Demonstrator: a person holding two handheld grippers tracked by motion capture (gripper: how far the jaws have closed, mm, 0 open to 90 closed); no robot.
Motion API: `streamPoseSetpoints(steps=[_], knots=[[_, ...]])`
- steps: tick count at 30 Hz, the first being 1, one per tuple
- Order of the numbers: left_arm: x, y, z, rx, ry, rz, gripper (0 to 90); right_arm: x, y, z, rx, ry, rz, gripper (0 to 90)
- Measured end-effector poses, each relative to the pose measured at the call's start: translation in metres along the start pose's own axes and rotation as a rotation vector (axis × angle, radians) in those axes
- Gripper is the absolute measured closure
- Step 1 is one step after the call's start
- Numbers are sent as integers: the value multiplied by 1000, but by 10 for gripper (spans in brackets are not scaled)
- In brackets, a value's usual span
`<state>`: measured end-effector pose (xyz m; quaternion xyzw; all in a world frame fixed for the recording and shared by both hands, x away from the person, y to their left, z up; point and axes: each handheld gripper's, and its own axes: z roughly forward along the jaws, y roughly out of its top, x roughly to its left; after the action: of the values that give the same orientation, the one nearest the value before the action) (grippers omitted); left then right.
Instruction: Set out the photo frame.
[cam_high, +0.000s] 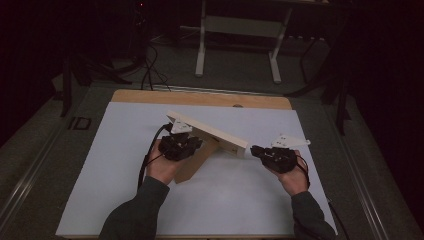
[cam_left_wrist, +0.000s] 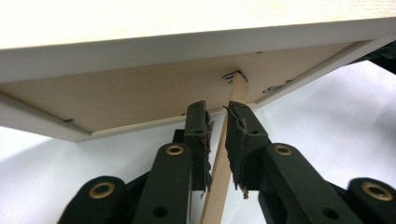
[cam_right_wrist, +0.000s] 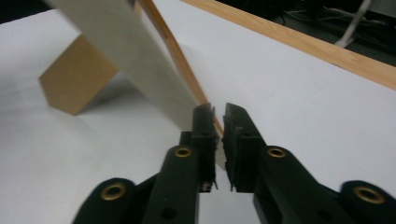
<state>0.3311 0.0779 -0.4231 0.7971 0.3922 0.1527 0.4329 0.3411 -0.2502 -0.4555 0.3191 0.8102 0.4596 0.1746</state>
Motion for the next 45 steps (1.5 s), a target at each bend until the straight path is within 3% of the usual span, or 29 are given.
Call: streamPoseSetpoints(steps=[5, 11, 22, 33, 45], knots=[[-4, 2, 3, -13, 4, 6, 897, -2, 0, 9, 7, -19, 21, 899], [-8, 5, 7, -10, 7, 12, 900, -6, 5, 16, -22, 0, 70, 900], [-20, 11, 16, -17, -10, 23, 900, -6, 15, 22, -42, 34, 102, 900], [-23, 13, 27, -7, -19, 20, 900, -2, 19, 24, -56, 72, 86, 900], [-24, 15, 32, -5, -16, 10, 900, -1, 20, 24, -57, 78, 80, 900]])
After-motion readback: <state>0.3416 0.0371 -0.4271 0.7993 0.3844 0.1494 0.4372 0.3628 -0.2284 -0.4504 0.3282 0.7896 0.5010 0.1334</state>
